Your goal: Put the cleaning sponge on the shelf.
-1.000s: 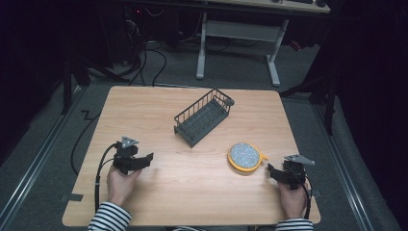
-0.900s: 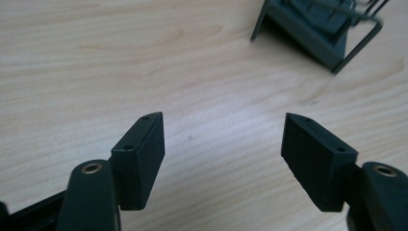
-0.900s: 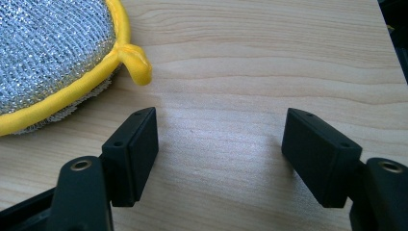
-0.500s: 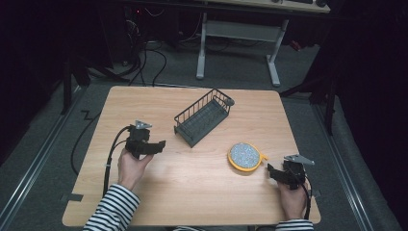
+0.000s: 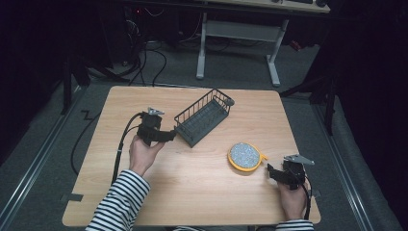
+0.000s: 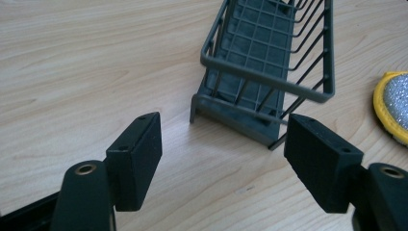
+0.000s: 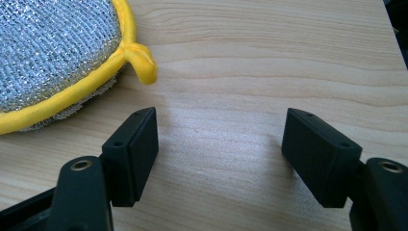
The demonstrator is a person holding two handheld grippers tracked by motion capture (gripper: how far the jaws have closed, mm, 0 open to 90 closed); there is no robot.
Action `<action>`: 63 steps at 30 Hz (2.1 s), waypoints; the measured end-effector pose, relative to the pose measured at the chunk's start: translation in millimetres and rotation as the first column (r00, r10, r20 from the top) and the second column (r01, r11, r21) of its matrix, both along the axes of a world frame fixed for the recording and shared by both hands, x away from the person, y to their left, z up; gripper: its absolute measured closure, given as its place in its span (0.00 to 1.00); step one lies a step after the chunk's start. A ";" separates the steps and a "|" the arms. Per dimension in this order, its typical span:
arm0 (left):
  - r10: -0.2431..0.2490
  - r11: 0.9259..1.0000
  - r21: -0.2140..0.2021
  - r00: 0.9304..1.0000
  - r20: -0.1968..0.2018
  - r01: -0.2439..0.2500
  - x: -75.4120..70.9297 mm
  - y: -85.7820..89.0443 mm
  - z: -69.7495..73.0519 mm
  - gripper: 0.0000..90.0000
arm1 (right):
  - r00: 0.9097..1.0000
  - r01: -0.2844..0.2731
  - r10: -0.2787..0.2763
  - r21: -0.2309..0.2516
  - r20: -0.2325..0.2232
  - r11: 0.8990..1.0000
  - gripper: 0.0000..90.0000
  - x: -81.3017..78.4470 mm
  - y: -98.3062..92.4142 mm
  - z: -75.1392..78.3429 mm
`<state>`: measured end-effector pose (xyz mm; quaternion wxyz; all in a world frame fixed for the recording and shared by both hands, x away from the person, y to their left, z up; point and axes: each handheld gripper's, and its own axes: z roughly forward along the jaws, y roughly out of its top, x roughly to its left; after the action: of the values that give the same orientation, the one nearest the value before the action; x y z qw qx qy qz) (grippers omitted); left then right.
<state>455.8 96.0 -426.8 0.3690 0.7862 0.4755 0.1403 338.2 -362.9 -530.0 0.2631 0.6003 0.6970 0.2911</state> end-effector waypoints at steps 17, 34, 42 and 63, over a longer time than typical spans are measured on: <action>0.018 1.000 -0.016 0.999 -0.032 -0.018 37.4 -30.4 5.4 0.34 | 1.000 0.000 0.000 0.000 0.000 1.000 0.32 0.0 0.0 0.0; 0.046 0.998 0.040 0.995 -0.090 -0.043 48.7 -43.0 -6.4 0.36 | 1.000 0.000 0.000 0.000 0.000 1.000 0.32 0.0 0.0 -0.1; 0.045 0.999 0.035 0.996 -0.079 -0.042 47.0 -45.5 -8.0 0.43 | 1.000 0.001 -0.001 0.002 -0.001 1.000 0.32 -0.1 0.1 0.0; 0.033 0.999 0.030 0.996 -0.082 -0.031 33.2 -23.1 -8.8 0.45 | 1.000 0.001 -0.001 0.003 -0.001 1.000 0.32 -0.1 0.1 0.0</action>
<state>489.0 72.9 -435.6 0.3355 0.7888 0.5008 0.1202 338.1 -362.8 -530.0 0.2621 0.6010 0.6965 0.2916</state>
